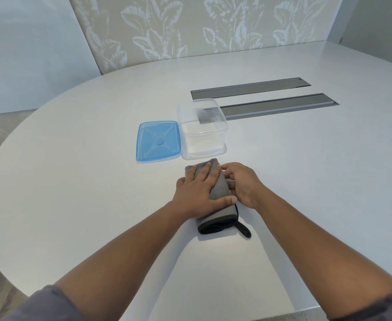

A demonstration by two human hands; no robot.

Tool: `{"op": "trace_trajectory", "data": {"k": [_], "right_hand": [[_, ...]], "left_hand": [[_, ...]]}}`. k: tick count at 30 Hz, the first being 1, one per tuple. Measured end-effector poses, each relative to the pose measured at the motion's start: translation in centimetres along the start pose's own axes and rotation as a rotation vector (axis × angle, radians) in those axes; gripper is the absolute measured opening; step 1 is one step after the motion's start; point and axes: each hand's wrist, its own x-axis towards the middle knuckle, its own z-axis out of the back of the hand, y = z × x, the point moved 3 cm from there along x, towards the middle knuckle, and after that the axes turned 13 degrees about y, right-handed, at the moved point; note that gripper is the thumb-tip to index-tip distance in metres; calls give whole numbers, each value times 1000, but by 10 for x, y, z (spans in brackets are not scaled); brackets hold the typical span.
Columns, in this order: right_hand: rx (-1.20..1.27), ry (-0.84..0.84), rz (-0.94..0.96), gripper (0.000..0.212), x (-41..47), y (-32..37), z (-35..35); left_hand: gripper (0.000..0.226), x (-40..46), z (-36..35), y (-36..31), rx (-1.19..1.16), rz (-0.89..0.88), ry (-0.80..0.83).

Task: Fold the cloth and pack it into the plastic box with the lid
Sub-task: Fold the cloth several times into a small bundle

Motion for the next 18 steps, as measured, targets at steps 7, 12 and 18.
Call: {"op": "trace_trajectory", "data": {"k": [7, 12, 18], "right_hand": [[137, 51, -43, 28, 0, -3, 5], [176, 73, -41, 30, -1, -4, 13], [-291, -91, 51, 9, -8, 4, -1]], "left_hand": [[123, 9, 0, -17, -87, 112, 10], [119, 8, -5, -27, -73, 152, -72], [80, 2, -7, -23, -130, 114, -114]]}}
